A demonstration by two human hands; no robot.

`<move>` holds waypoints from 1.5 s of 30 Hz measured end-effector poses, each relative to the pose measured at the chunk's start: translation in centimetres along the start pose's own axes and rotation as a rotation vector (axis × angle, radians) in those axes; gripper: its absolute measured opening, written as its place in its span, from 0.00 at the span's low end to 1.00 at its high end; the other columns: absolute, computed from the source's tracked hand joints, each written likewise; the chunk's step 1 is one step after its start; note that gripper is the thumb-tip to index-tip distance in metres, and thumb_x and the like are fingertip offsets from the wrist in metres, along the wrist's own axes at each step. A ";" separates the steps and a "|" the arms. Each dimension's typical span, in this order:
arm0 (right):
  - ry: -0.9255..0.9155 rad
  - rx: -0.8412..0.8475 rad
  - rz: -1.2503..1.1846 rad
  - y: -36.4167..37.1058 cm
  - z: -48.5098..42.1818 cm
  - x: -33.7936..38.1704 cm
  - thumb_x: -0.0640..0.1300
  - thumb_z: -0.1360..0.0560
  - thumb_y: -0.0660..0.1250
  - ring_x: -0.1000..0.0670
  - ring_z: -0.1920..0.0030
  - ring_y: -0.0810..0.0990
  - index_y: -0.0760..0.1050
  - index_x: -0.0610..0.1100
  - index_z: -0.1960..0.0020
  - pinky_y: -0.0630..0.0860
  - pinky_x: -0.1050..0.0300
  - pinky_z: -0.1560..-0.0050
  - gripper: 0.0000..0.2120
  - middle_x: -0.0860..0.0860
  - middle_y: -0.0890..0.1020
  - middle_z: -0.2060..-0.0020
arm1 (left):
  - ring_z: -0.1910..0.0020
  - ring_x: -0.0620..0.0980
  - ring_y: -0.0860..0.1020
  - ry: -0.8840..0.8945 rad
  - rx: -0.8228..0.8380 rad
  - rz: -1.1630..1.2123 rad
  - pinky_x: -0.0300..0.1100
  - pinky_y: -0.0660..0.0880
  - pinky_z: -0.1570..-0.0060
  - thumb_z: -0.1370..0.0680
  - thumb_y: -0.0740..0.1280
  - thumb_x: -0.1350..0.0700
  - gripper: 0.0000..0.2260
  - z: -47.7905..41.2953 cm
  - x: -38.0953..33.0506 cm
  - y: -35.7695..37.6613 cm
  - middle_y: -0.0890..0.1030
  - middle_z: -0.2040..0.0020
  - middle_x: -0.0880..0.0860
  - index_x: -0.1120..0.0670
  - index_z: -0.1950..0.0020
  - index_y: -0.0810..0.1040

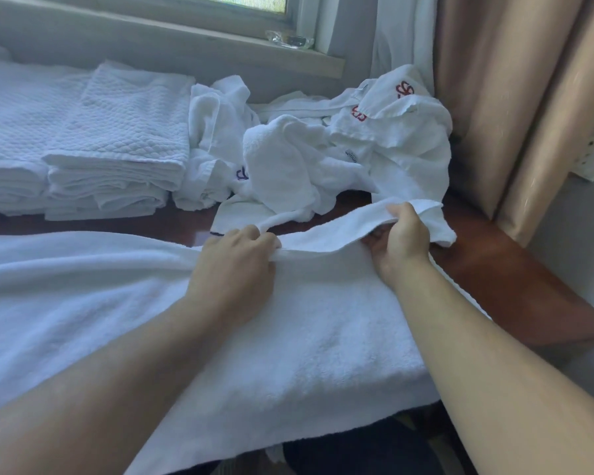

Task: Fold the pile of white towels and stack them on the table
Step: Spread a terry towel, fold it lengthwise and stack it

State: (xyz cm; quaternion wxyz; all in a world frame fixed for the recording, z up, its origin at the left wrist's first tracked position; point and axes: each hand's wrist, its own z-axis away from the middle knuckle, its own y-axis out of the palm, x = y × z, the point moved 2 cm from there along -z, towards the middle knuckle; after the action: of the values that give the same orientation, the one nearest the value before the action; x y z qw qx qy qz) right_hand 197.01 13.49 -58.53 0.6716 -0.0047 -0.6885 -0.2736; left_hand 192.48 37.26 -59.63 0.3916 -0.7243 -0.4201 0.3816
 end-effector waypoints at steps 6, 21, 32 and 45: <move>0.018 0.028 0.494 -1.8 1.5 2.3 0.43 0.22 0.59 0.42 0.60 0.85 0.80 0.35 0.49 0.82 0.51 0.55 0.15 0.42 0.87 0.59 | 0.68 0.58 0.74 0.300 -0.343 -0.001 0.47 0.69 0.67 0.30 0.62 0.58 0.10 1.6 -2.1 -2.4 0.75 0.65 0.53 0.56 0.54 0.81; 0.004 0.436 0.568 -7.5 2.5 1.2 0.57 0.25 0.68 0.47 0.42 0.84 0.83 0.48 0.43 0.77 0.48 0.43 0.17 0.47 0.85 0.45 | 0.48 0.45 0.74 0.324 0.182 0.165 0.43 0.68 0.49 0.21 0.58 0.49 0.10 2.9 -0.2 -0.7 0.77 0.50 0.40 0.39 0.41 0.71; -0.404 -0.244 0.855 -5.6 3.7 2.7 0.50 0.31 0.58 0.57 0.72 0.72 0.69 0.39 0.68 0.65 0.68 0.74 0.15 0.51 0.73 0.71 | 0.54 0.51 0.76 0.047 -0.113 0.156 0.49 0.63 0.50 0.28 0.58 0.55 0.10 3.2 -2.8 -1.1 0.79 0.57 0.46 0.46 0.52 0.77; -0.418 -0.363 0.828 -8.7 6.3 2.8 0.42 0.29 0.64 0.55 0.79 0.60 0.56 0.49 0.73 0.57 0.64 0.78 0.20 0.57 0.61 0.83 | 0.67 0.51 0.74 0.156 -0.021 0.208 0.50 0.68 0.55 0.34 0.60 0.56 0.09 4.0 -3.0 -1.8 0.73 0.73 0.47 0.48 0.67 0.80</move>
State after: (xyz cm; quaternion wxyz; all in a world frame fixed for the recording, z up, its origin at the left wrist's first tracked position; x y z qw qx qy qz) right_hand 187.71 7.52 -58.81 0.5597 -0.4491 -0.6902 -0.0926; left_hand 187.37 36.12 -58.97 0.3737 -0.7954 -0.3150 0.3583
